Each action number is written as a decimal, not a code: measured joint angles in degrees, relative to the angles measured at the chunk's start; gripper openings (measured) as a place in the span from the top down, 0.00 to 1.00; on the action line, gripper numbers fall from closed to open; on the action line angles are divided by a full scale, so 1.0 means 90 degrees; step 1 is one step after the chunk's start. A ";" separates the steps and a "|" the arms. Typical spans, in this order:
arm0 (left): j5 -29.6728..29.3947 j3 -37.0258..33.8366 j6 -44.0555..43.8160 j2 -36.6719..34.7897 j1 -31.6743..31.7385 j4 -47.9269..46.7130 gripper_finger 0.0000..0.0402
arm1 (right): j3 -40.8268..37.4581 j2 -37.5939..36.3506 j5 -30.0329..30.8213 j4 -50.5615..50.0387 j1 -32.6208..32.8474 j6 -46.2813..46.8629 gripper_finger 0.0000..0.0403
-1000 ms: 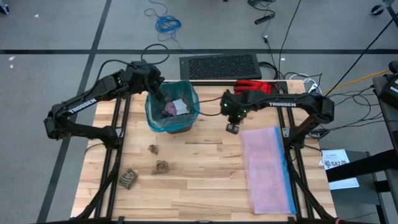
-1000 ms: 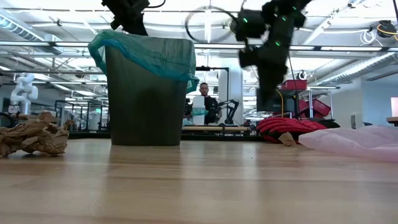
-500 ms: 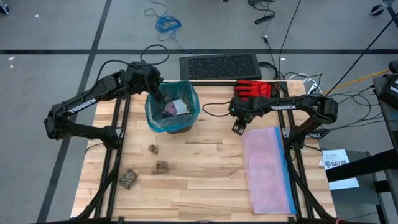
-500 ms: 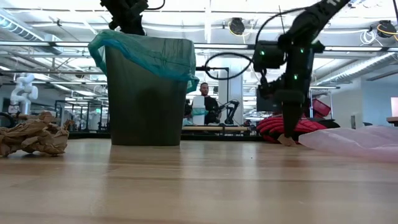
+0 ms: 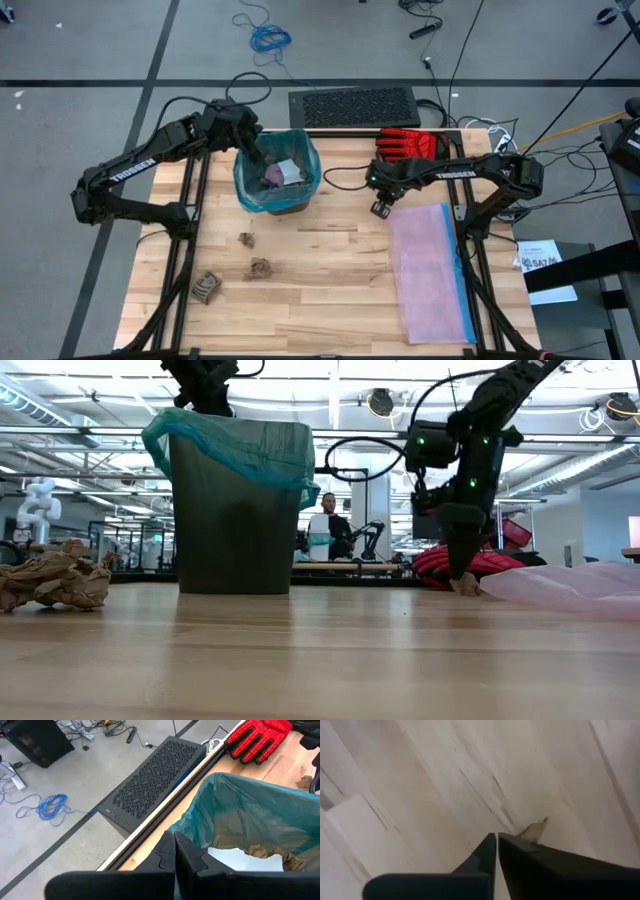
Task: Place trash/remove bag and relplace
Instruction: Put the brown napkin into the black trash bin
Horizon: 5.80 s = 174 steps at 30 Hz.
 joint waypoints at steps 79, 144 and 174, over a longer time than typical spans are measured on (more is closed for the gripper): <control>0.0035 0.0002 0.0143 0.0033 -0.0002 -0.0433 1.00 | 0.4952 0.1312 -0.0060 0.2152 0.1033 -0.2158 0.49; 0.0852 -0.1492 -0.5999 0.3695 -0.6666 -0.0304 0.61 | 0.0537 -0.1723 0.0416 0.1609 0.1827 -0.1355 1.00; -0.1890 0.2229 -0.3681 0.2079 -0.5779 -0.3614 1.00 | 0.0540 -0.1720 0.0430 0.1613 0.1849 -0.1445 1.00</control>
